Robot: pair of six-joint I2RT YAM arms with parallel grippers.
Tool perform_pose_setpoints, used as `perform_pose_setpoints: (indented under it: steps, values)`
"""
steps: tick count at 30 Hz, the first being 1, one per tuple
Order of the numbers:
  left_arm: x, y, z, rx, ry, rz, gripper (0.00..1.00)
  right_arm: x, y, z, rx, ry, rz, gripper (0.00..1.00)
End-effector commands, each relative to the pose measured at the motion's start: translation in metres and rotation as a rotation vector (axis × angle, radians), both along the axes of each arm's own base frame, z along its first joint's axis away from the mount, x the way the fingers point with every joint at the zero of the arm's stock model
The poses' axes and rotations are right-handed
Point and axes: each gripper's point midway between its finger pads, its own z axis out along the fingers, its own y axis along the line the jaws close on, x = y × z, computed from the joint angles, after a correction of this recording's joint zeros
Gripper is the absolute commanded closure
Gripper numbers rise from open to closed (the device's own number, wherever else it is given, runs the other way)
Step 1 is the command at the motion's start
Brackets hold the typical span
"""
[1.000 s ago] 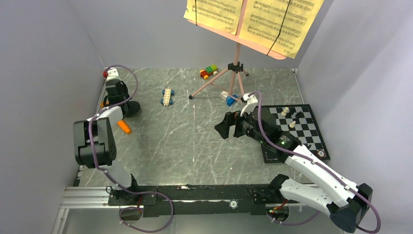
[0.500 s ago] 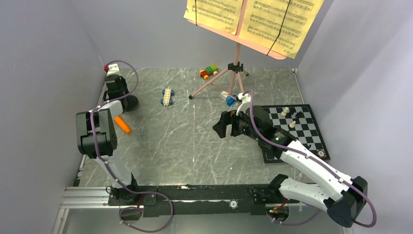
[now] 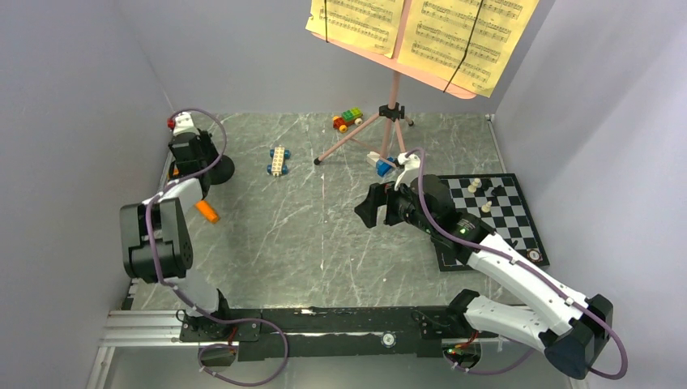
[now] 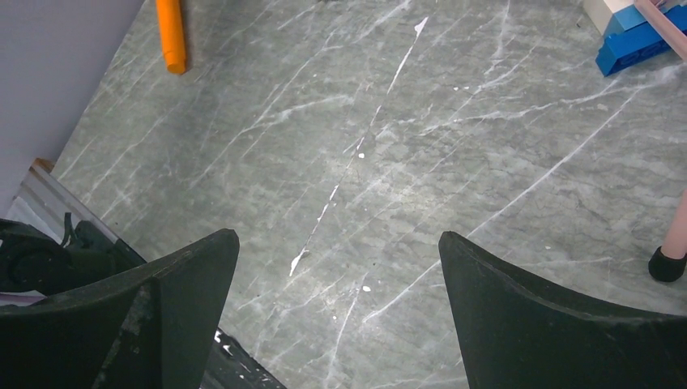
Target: Pack up the instrument practice props
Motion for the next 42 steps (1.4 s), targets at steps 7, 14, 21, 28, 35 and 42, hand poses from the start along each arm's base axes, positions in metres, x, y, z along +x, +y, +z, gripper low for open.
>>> perform_pose_setpoints:
  steps: [7, 14, 21, 28, 35, 42]
  values:
    - [-0.061, -0.025, 0.065, -0.166, -0.159, 0.040, 0.32, 0.000, -0.004, 0.035, 0.064, -0.087, -0.012, 0.00]
    - [-0.091, -0.145, 0.125, -0.178, -0.373, -0.248, 0.16, 0.015, -0.010, 0.049, 0.103, -0.121, -0.111, 0.00]
    - [-0.117, -0.261, 0.138, -0.173, -0.394, -0.554, 0.13, 0.064, -0.064, 0.069, 0.106, -0.209, -0.503, 0.01]
    - [-0.145, -0.283, 0.114, -0.277, -0.363, -0.667, 0.13, 0.111, -0.103, 0.046, -0.042, -0.277, -0.661, 0.06]
    - [-0.159, -0.291, 0.122, -0.371, -0.383, -0.669, 0.03, 0.161, -0.101, 0.028, -0.132, -0.294, -0.614, 0.15]
    - [-0.150, -0.287, 0.125, -0.392, -0.279, -0.599, 0.01, 0.196, -0.093, 0.012, -0.205, -0.270, -0.574, 0.31]
